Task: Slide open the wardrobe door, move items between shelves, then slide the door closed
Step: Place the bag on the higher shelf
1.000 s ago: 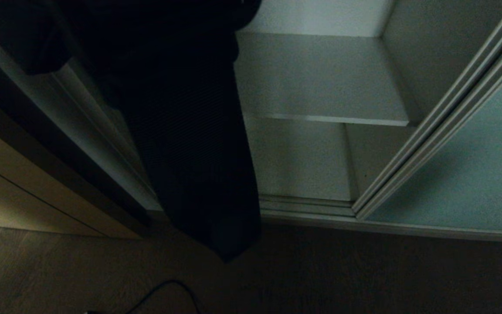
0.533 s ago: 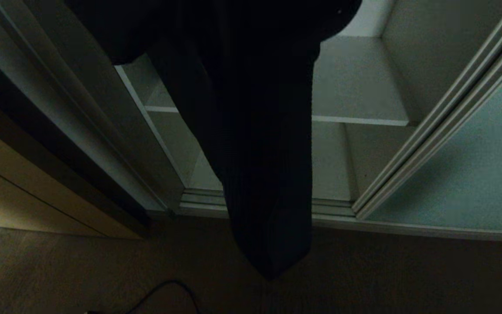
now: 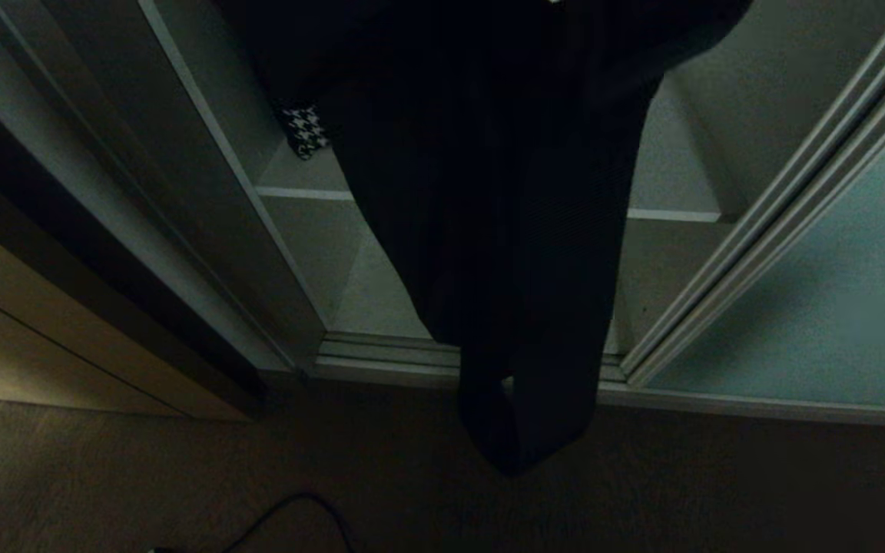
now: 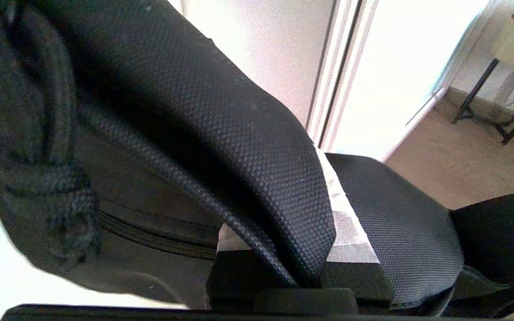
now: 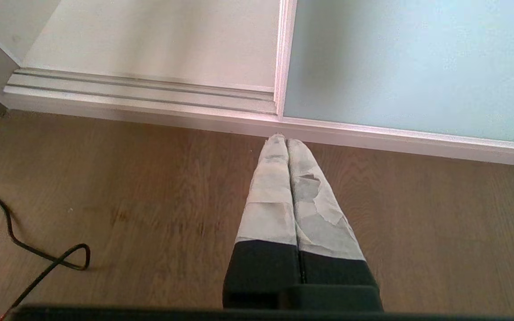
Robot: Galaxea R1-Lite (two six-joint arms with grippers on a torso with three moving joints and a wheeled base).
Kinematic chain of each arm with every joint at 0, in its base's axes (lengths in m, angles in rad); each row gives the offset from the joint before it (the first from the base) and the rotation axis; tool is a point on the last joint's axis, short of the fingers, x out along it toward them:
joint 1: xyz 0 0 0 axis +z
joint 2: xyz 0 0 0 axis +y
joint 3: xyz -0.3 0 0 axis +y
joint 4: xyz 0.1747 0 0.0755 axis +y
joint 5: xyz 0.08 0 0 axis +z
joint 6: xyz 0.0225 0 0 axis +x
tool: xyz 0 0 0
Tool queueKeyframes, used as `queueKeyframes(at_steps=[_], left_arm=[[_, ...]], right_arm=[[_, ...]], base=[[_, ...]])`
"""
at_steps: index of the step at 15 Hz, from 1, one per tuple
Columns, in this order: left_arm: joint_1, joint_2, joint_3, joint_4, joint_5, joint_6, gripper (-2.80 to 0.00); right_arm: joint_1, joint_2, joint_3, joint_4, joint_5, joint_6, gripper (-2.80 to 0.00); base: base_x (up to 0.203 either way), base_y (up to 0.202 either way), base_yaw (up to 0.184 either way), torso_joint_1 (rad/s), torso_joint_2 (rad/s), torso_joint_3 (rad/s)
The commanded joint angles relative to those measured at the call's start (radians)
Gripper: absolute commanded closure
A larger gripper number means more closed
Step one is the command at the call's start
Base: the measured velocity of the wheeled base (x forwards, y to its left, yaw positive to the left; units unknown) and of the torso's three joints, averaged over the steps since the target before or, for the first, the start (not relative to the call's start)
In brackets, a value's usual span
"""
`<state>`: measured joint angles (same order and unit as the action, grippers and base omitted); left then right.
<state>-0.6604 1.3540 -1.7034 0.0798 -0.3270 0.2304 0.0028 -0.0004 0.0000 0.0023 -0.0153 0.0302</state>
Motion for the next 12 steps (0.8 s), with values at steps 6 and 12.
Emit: queueKeyframes(at_steps=[6, 12], left_arm=[[-0.01, 0.059, -0.05, 0.001, -0.001, -0.002, 0.0], [-0.016, 0.073, -0.051, 0.002, -0.001, -0.002, 0.0]], right_arm=[[0.0, -0.003, 0.001, -0.001, 0.0, 0.0, 0.0], [0.0, -0.003, 0.0, 0.001, 0.0, 0.0, 0.0]], base=[[0.039, 0.0, 0.001, 0.001, 0.0, 0.002], [0.194, 0.0, 0.001, 0.005, 0.0, 0.001]])
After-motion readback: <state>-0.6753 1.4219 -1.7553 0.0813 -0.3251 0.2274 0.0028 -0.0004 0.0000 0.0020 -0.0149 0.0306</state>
